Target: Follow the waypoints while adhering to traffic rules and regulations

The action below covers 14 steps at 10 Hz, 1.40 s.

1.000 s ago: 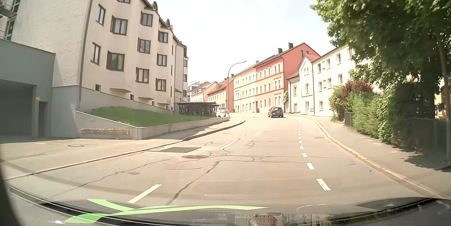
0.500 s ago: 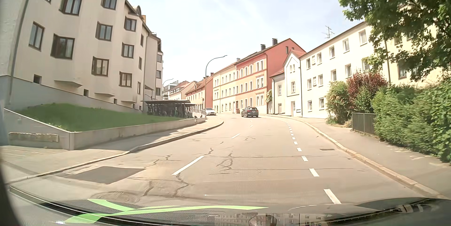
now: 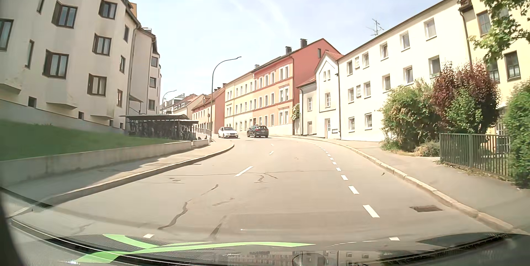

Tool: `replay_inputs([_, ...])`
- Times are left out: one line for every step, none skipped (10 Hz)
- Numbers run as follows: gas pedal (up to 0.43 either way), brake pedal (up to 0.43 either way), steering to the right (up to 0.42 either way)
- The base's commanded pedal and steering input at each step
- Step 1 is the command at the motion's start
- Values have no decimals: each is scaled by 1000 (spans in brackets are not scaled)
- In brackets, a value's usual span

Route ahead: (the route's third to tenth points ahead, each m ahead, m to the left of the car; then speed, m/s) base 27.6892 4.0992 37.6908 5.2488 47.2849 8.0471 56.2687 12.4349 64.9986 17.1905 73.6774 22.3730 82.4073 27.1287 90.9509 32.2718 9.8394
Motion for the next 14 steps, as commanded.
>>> replay_inputs([189,0,45])
replay_inputs([189,0,38])
replay_inputs([189,0,35])
replay_inputs([189,0,33])
replay_inputs([189,0,30])
replay_inputs([189,0,25])
replay_inputs([189,0,17])
replay_inputs([189,0,10])
replay_inputs([189,0,4])
replay_inputs([189,0,-1])
replay_inputs([189,0,-7])
replay_inputs([189,0,-10])
replay_inputs([189,0,-11])
replay_inputs([189,0,-11])
